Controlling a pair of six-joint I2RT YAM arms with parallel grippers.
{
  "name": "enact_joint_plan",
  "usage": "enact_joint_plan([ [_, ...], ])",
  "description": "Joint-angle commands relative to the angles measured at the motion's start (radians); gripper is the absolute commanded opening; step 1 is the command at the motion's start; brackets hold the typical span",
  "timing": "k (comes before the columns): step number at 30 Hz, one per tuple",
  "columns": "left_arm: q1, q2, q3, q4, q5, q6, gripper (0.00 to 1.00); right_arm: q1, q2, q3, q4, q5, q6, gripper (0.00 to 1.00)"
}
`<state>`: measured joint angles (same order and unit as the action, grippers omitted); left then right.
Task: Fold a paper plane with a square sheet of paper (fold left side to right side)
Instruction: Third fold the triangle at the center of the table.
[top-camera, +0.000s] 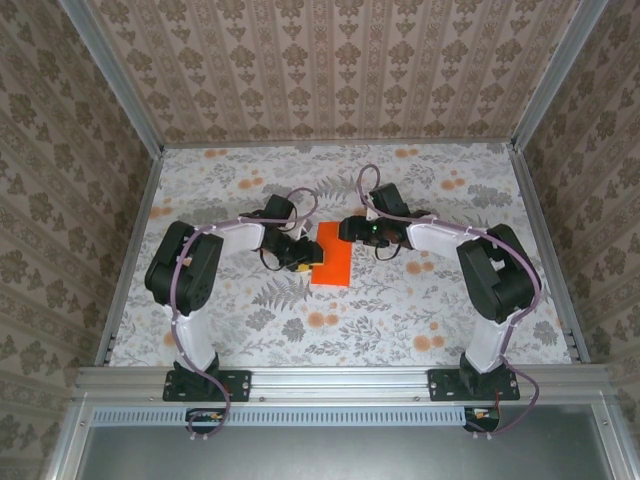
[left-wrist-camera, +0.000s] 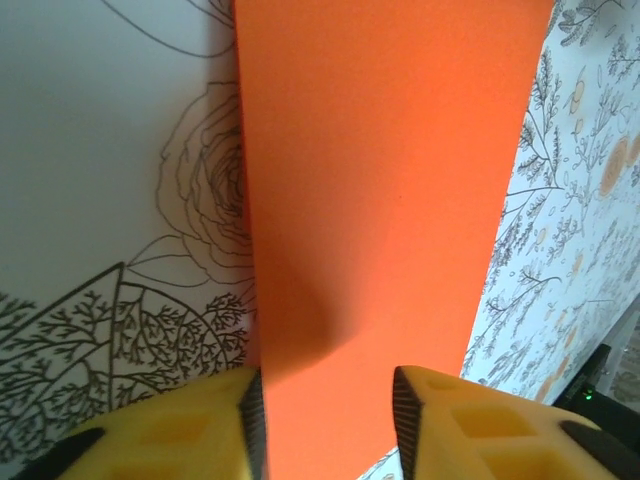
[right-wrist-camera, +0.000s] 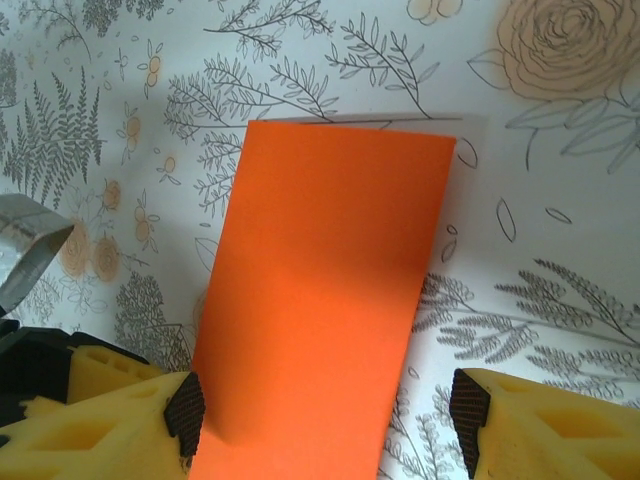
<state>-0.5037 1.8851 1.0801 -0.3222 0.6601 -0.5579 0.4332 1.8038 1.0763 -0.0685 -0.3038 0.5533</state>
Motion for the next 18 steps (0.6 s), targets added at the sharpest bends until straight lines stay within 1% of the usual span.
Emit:
enact_joint_plan([
  [1, -0.006, 0.006, -0.014, 0.028, 0.035, -0.012, 0.3, 0.007, -0.084, -0.043, 0.044, 0.007, -0.009, 0.69],
  [4, -0.006, -0.005, -0.022, 0.045, 0.046, -0.032, 0.21, 0.009, -0.134, -0.089, 0.066, 0.027, -0.028, 0.7],
  [10, -0.006, -0.037, -0.043, 0.077, 0.066, -0.088, 0.09, 0.047, -0.256, -0.21, 0.11, 0.086, -0.116, 0.71],
  [14, -0.006, -0.05, -0.058, 0.106, 0.093, -0.13, 0.05, 0.119, -0.34, -0.292, 0.122, 0.156, -0.203, 0.75],
  [18, -0.003, -0.058, -0.069, 0.132, 0.127, -0.164, 0.05, 0.236, -0.406, -0.351, 0.109, 0.263, -0.317, 0.81],
])
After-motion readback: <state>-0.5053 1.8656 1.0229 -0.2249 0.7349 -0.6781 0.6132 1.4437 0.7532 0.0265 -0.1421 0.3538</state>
